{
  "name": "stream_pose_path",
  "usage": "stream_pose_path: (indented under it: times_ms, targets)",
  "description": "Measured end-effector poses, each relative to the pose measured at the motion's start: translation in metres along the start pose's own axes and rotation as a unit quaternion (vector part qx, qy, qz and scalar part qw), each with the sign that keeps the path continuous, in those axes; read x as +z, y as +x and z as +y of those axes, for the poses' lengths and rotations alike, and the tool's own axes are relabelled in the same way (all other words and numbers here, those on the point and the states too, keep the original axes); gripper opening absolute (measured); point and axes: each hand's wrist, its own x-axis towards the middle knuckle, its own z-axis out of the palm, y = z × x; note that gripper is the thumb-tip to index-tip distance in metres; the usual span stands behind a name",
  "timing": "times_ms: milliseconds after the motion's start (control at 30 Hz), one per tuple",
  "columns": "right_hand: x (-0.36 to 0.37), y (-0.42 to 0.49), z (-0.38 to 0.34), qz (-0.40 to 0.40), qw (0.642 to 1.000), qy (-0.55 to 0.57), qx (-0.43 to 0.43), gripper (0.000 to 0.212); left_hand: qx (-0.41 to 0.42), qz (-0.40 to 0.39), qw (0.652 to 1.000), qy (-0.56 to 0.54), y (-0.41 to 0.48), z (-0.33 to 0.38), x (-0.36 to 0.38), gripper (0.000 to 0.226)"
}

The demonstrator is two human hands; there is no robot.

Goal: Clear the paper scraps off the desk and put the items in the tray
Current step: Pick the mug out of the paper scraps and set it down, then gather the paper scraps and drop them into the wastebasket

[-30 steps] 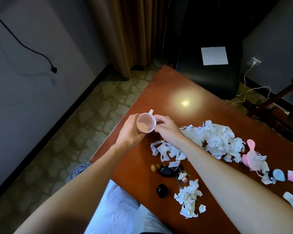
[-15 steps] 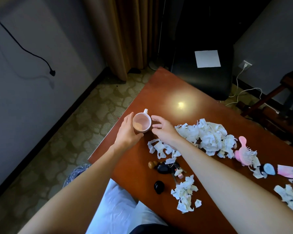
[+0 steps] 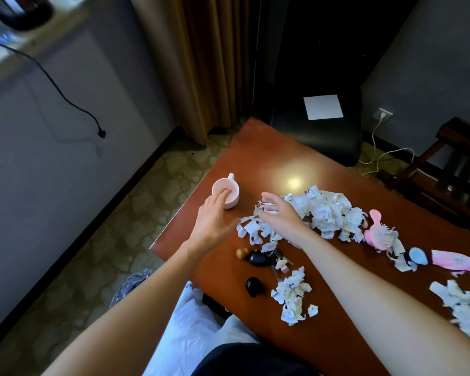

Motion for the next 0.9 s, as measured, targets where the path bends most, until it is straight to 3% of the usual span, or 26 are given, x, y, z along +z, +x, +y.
stream_pose_path:
  times_ms: [333,600,767,900]
  targets:
    - [-0.069,-0.036,0.065,0.074,0.997,0.01,0.019,0.05,0.081,-0.063,0.994,0.028,-0.007,0.05,0.066,0.065]
    - [-0.109,-0.024,0.094,0.121,0.992,-0.027,0.006,0.052,0.052,-0.102,0.992,0.054,0.016,0.085,0.102,0.069]
    - [-0.12,0.0,0.108,0.13,0.98,-0.147,-0.019,0.062,0.026,-0.152,0.985,0.082,0.038,0.089,0.126,0.081]
    - [-0.127,0.02,0.115,0.111,0.948,-0.297,-0.029,0.08,0.015,-0.18,0.976,0.12,0.052,0.087,0.142,0.088]
